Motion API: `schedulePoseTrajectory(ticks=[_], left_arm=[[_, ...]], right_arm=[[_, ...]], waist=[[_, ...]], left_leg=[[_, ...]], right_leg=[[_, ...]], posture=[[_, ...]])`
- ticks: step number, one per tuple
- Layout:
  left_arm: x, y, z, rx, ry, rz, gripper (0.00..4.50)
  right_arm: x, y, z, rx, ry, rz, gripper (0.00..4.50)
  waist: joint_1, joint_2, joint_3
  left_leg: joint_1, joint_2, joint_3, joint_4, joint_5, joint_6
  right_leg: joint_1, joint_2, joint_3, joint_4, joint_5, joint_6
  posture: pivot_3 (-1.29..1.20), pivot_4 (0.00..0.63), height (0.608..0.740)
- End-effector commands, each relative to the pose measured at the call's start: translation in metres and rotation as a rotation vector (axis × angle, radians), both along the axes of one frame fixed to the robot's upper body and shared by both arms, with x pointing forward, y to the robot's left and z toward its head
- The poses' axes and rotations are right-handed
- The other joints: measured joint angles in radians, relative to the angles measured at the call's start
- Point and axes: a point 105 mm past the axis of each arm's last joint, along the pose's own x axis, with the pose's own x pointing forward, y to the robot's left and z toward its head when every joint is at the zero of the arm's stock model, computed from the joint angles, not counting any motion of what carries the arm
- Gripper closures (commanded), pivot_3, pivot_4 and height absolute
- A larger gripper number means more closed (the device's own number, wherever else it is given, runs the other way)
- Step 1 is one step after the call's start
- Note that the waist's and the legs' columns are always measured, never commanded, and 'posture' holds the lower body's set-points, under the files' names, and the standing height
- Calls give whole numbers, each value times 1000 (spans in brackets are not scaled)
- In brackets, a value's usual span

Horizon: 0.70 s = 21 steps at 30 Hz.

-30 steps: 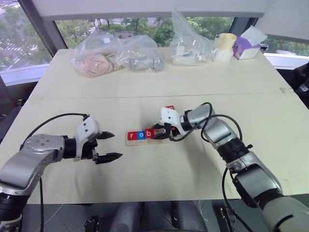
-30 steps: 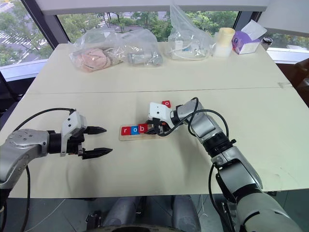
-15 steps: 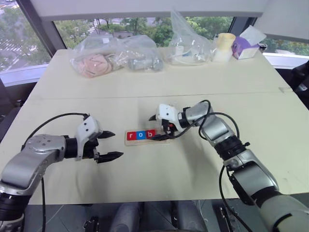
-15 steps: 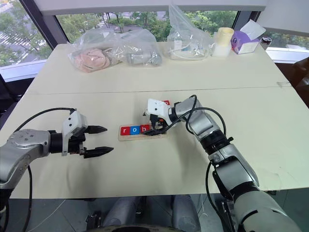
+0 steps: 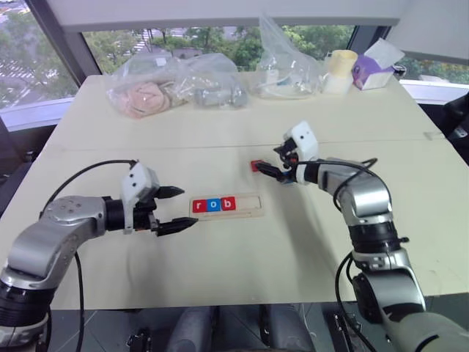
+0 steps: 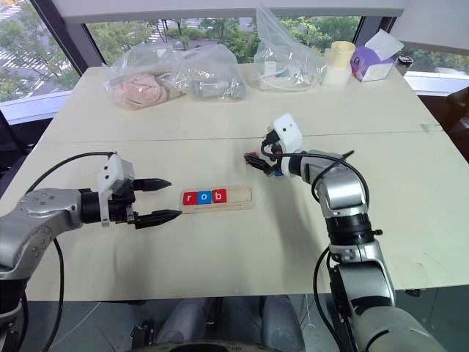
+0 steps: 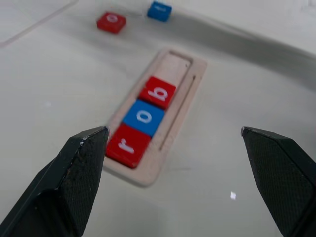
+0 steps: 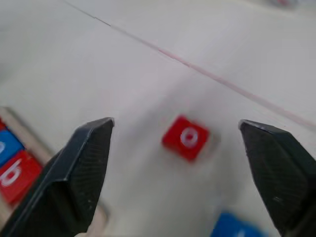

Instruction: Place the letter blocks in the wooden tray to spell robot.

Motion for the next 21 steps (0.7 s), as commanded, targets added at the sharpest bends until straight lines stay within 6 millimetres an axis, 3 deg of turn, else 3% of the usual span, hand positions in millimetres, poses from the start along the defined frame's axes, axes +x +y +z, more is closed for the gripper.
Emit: schedulePoseTrajectory(ticks=[1, 6, 12, 21], left_arm=[[3, 9, 5, 31, -22, 16, 0], [7, 18, 2, 82, -17, 19, 0], [5, 15, 0, 77, -15, 9, 0], [-3, 11, 1, 62, 0, 2, 0]], right_arm=[[-19, 18, 7, -130, -130, 89, 352], [-17, 28, -18, -274, -196, 130, 352], [-16, 38, -25, -327, -247, 172, 352], [-15, 36, -35, -399, -270, 202, 352]], waist=[[-3, 0, 0], [-1, 0, 0], [2, 0, 0], [2, 0, 0]], left_leg=[[0, 0, 0, 0, 0, 0], [0, 0, 1, 3, 0, 0], [0, 0, 1, 3, 0, 0], [0, 0, 1, 3, 1, 0]], right_leg=[[0, 0, 0, 0, 0, 0], [1, 0, 0, 0, -3, -4], [1, 0, 0, 0, -2, -4], [1, 0, 0, 0, -2, -4]], posture=[[0, 150, 740], [0, 150, 740], [0, 150, 740], [0, 150, 740]])
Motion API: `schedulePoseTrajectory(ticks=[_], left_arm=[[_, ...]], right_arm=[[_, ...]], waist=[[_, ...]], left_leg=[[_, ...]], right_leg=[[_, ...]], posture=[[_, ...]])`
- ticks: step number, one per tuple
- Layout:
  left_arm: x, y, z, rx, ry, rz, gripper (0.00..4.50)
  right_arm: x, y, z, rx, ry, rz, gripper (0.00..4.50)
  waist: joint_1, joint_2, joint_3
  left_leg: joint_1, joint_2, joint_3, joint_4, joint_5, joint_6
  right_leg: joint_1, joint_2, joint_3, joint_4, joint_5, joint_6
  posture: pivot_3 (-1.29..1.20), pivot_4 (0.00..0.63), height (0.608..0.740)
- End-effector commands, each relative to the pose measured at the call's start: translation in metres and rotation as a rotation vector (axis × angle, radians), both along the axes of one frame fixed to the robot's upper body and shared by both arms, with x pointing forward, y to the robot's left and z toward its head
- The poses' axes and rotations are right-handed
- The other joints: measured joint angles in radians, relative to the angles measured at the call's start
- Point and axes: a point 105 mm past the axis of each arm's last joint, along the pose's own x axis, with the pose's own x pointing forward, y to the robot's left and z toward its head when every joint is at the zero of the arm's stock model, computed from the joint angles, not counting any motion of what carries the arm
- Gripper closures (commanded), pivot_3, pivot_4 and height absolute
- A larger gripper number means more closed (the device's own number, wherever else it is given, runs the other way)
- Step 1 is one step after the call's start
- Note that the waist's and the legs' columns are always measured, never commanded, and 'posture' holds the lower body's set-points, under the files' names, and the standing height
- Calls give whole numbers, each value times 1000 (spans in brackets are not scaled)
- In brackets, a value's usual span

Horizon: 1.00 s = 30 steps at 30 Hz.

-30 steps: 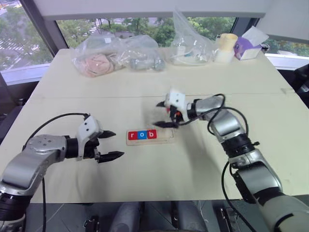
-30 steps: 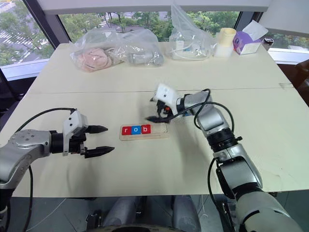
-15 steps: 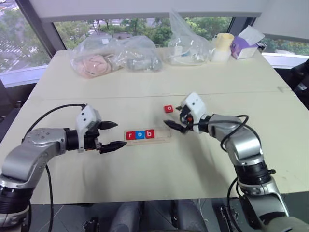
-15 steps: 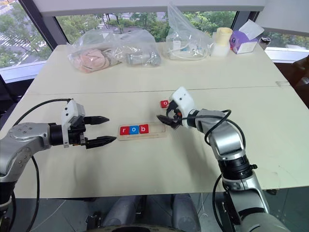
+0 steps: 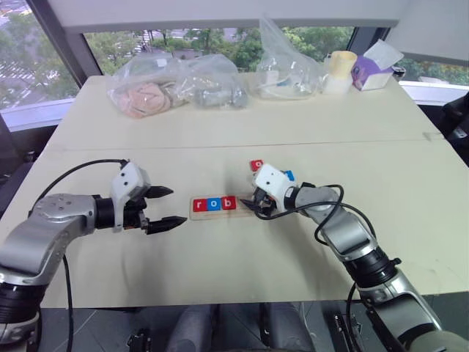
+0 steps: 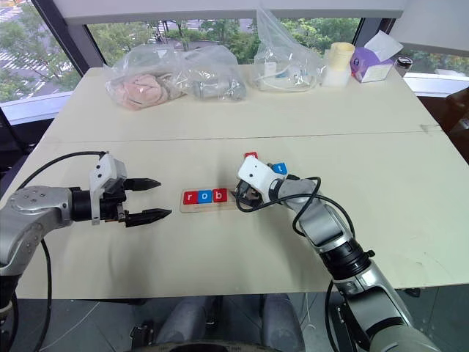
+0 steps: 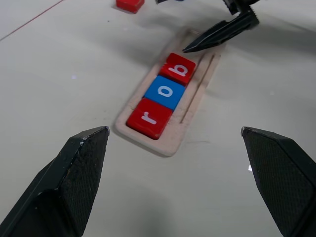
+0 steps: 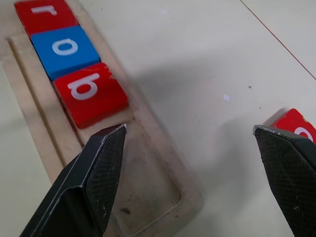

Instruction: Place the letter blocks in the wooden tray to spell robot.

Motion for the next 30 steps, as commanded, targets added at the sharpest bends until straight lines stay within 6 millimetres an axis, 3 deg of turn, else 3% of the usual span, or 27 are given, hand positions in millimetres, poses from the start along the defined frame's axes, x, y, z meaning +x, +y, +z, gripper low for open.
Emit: schedulePoseTrajectory(ticks=[1, 10, 17, 23, 30], left_arm=[[-4, -3, 9, -5, -27, -16, 0], [-3, -9, 8, -13, -25, -25, 0], [-2, -8, 7, -15, -25, -20, 0], [-2, -8, 9, -16, -35, -19, 0], [11, -6, 21, -31, -109, 8, 0]], right_arm=[[1, 3, 9, -2, -43, 25, 352], [-1, 23, 8, 17, -36, 90, 352], [1, 24, 11, 24, -40, 84, 352], [5, 5, 23, 12, -56, 22, 352], [18, -14, 64, 331, 87, -203, 352]], waist=[[0, 0, 0], [-2, 0, 0], [0, 0, 0], [1, 0, 0], [-1, 0, 0]], left_leg=[[0, 0, 0, 0, 0, 0], [0, 0, 0, 0, 0, 0], [0, 0, 0, 0, 0, 0], [0, 0, 0, 0, 0, 0], [0, 0, -1, 0, 0, 0]], right_leg=[[0, 0, 0, 0, 0, 0], [0, 0, 0, 0, 0, 0], [0, 0, 0, 0, 0, 0], [0, 0, 0, 0, 0, 0], [0, 0, 0, 0, 0, 0]], posture=[[0, 150, 740], [0, 150, 740], [0, 150, 740], [0, 150, 740], [0, 150, 740]])
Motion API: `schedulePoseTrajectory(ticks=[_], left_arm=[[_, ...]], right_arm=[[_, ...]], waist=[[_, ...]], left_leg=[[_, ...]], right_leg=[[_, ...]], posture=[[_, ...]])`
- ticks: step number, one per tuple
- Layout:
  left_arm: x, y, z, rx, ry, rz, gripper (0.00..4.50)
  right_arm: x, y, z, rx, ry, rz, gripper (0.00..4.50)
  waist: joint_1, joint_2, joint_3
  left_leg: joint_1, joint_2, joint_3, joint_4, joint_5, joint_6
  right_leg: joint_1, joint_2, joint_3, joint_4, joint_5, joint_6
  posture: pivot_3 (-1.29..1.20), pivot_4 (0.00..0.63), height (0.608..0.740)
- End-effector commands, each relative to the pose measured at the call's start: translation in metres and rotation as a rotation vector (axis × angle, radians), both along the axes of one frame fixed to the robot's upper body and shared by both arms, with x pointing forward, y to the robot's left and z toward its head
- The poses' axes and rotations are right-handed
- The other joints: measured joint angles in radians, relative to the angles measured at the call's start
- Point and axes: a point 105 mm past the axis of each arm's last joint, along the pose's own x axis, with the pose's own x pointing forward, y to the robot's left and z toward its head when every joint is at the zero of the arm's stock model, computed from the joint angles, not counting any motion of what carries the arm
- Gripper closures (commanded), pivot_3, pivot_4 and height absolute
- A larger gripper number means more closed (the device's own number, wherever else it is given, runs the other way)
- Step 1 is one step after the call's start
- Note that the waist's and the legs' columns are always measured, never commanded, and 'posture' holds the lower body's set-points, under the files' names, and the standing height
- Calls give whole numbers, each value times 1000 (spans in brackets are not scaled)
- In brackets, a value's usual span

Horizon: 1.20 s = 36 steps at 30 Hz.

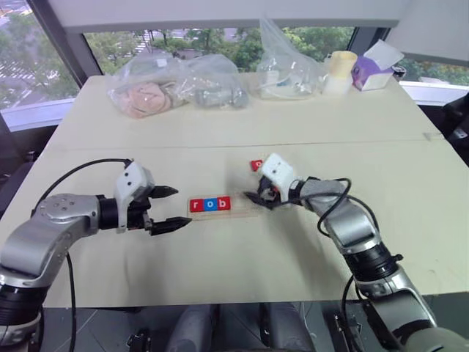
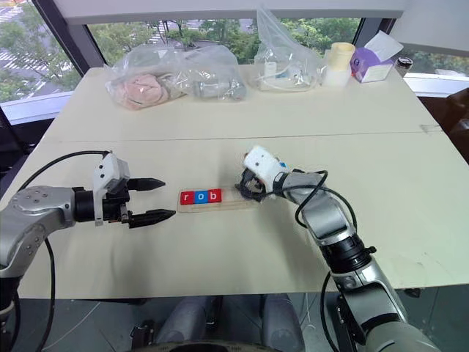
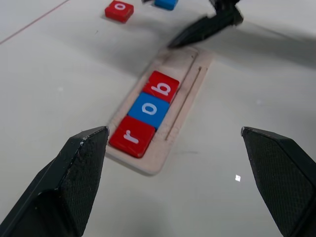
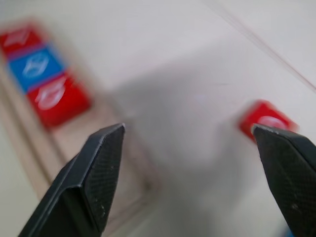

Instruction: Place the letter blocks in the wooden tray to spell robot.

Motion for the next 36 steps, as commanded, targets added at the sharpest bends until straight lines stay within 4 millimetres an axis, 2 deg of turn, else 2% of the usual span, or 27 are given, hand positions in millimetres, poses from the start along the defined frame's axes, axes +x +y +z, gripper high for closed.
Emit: schedulePoseTrajectory(ticks=[1, 5, 10, 20, 24, 26, 32, 35, 36], left_arm=[[11, 1, 14, -18, -90, 23, 0], [19, -2, 17, -27, -115, 26, 0], [20, -2, 16, -20, -119, 19, 0], [19, -3, 25, -4, -159, 24, 0], [18, -4, 22, -4, -156, 28, 0], [17, -4, 20, -2, -152, 29, 0], [18, -5, 19, -2, -155, 36, 0], [17, -7, 18, -7, -152, 32, 0], [17, -9, 17, -10, -149, 22, 0]], right_arm=[[12, -4, 34, 161, -11, -117, 352], [37, -11, 28, 228, 36, -296, 352], [55, -9, 17, 281, 90, -410, 352], [54, 14, -10, 242, 154, -416, 352], [51, 31, -22, 209, 183, -399, 352], [52, 33, -30, 177, 185, -412, 352], [56, 29, -31, 153, 152, -442, 3218], [58, 24, -20, 157, 103, -441, 3304], [58, 19, -7, 171, 60, -447, 3304]], waist=[[0, 0, 0], [0, 0, 0], [-1, 0, 0], [-6, 0, 0], [-6, 0, 0], [-8, 0, 0], [-12, 0, 0], [-20, 0, 0], [-20, 0, 0]], left_leg=[[0, 0, 0, 0, 0, 0], [0, 0, 0, 0, 0, 0], [0, -1, 0, -1, 0, 0], [0, 0, 0, -1, 0, 0], [0, 0, 0, -1, 0, 0], [0, 0, 0, -1, 0, 0], [1, 0, 0, -1, 0, 0], [1, 0, 0, -1, 0, 0], [1, 0, 0, -1, 0, 0]], right_leg=[[0, 0, 0, 0, 0, 0], [0, 0, 0, 0, 0, 0], [0, 0, 0, 0, 2, 4], [-1, 0, 0, 1, 2, 4], [-1, 0, 0, 1, 2, 4], [-1, 1, 0, 1, 2, 4], [0, 1, 0, 1, 2, 4], [0, 1, 0, 1, 2, 4], [0, 1, 0, 1, 2, 4]], posture=[[0, 150, 740], [0, 150, 740], [0, 150, 740], [0, 150, 740], [0, 150, 740], [0, 150, 740], [0, 150, 740], [0, 150, 740], [0, 150, 740]])
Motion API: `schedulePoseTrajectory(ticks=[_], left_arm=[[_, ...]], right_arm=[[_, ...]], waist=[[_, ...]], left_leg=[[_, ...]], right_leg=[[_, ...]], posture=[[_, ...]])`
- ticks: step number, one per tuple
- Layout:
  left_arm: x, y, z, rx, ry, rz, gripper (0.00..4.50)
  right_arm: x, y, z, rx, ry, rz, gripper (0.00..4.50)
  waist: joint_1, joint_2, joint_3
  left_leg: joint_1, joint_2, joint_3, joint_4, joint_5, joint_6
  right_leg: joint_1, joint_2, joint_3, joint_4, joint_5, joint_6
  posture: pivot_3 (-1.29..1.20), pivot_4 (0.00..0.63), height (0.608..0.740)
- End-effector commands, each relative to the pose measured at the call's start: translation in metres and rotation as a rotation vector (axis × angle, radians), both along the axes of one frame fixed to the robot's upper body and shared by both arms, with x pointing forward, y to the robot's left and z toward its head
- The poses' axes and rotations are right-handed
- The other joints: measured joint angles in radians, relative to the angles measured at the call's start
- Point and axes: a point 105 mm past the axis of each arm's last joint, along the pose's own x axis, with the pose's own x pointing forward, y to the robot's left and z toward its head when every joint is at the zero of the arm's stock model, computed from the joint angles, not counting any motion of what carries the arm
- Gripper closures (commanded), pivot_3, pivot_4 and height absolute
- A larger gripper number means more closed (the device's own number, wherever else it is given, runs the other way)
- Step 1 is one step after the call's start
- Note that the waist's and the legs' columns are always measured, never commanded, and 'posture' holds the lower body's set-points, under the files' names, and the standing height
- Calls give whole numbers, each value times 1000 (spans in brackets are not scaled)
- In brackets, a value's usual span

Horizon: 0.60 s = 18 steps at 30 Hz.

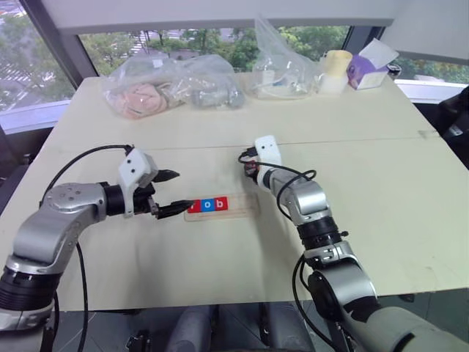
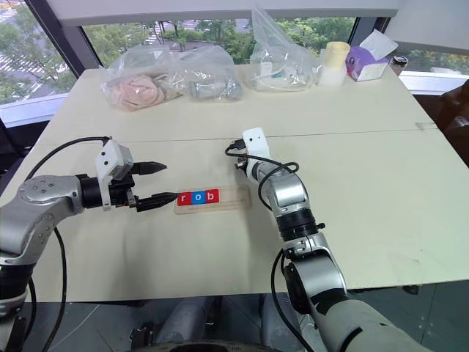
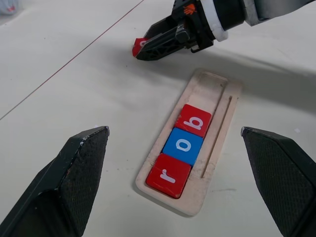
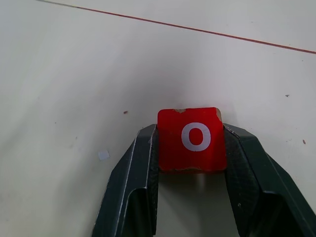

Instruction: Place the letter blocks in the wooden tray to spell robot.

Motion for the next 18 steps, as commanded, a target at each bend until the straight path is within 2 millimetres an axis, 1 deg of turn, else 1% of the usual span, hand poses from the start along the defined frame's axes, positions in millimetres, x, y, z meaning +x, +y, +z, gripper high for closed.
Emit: schedulePoseTrajectory(ticks=[1, 3, 4, 5, 6, 7, 8, 9, 11, 12, 13, 14, 16, 18], left_arm=[[-3, -7, 9, -4, -45, -33, 0], [-6, -14, 9, -12, -36, -70, 0], [-7, -17, 9, -15, -34, -83, 0], [-9, -20, 9, -17, -31, -100, 0], [-10, -25, 7, -14, -29, -119, 0], [-11, -27, 6, -12, -27, -131, 0], [-12, -32, 4, -8, -20, -155, 0], [-13, -35, 2, -6, -15, -171, 0], [-15, -44, 2, -21, -3, -211, 0], [-16, -47, 2, -25, -1, -221, 0], [-16, -50, 2, -28, 0, -236, 0], [-16, -52, 2, -28, 1, -244, 0], [-16, -59, -1, -17, 8, -281, 0], [-13, -61, -6, -1, 9, -295, 0]], right_arm=[[2, -7, 35, 4, -125, -7, 3304], [-7, -26, 63, 5, -197, -26, 3304], [-12, -33, 70, 3, -208, -33, 3304], [-20, -43, 74, 50, -174, -67, 3304], [-29, -57, 77, 50, -162, -107, 3304], [-36, -65, 78, 48, -153, -133, 3304], [-49, -76, 76, 36, -131, -145, 3304], [-58, -81, 74, 23, -118, -147, 3304], [-84, -93, 60, -1, -48, -171, 3304], [-91, -96, 56, -11, -27, -181, 3304], [-102, -100, 47, -16, 15, -198, 3304], [-108, -101, 41, -18, 40, -209, 3304], [-125, -101, 21, 0, 101, -230, 3304], [-131, -95, 12, 35, 123, -258, 3304]], waist=[[0, 0, 0], [1, 1, 0], [4, 1, 0], [7, 1, 0], [12, 0, 0], [16, 1, 0], [18, 0, 0], [21, 0, 0], [25, 0, 0], [24, 0, 0], [23, 0, 0], [20, 0, 0], [18, 0, 0], [17, 1, 0]], left_leg=[[0, 0, 0, 0, 0, 0], [-1, 0, 0, 0, 0, 0], [-1, 0, 0, 0, 0, 0], [-2, -1, 0, 0, 0, 0], [-2, -1, 0, 0, 0, 0], [-2, -1, -1, 0, 0, 0], [-2, -1, -1, 0, 0, 0], [-1, -1, -1, -1, 0, 0], [-1, 0, -1, -1, 0, 0], [-2, -1, -1, -1, 0, 0], [-2, 0, -1, -1, 0, 0], [-2, -1, -1, -1, 0, 0], [-2, 0, 0, 0, 0, 0], [-1, 1, 0, 0, 0, 0]], right_leg=[[0, 0, 0, 0, 0, 0], [0, 0, 0, 0, 0, 0], [-1, 0, 0, 0, 0, 0], [-1, -1, 0, 0, 0, 0], [-1, -1, 0, -1, 0, 0], [-1, -1, 0, -1, 0, 0], [-1, -1, 0, 0, 0, 0], [-1, -1, 0, -1, 0, 0], [-1, -1, 0, -1, -2, -2], [-1, -1, 0, -1, -2, -3], [0, -1, 0, -1, -3, -3], [-1, -2, 0, -1, -3, -3], [-1, -2, 0, -1, -3, -4], [0, -2, 0, -1, -3, -4]], posture=[[0, 150, 740], [0, 150, 740], [0, 150, 740], [0, 150, 740], [0, 150, 740], [0, 150, 740], [0, 150, 740], [0, 150, 740], [0, 150, 740], [0, 150, 740], [0, 150, 740], [0, 150, 740], [0, 150, 740], [0, 150, 740]])
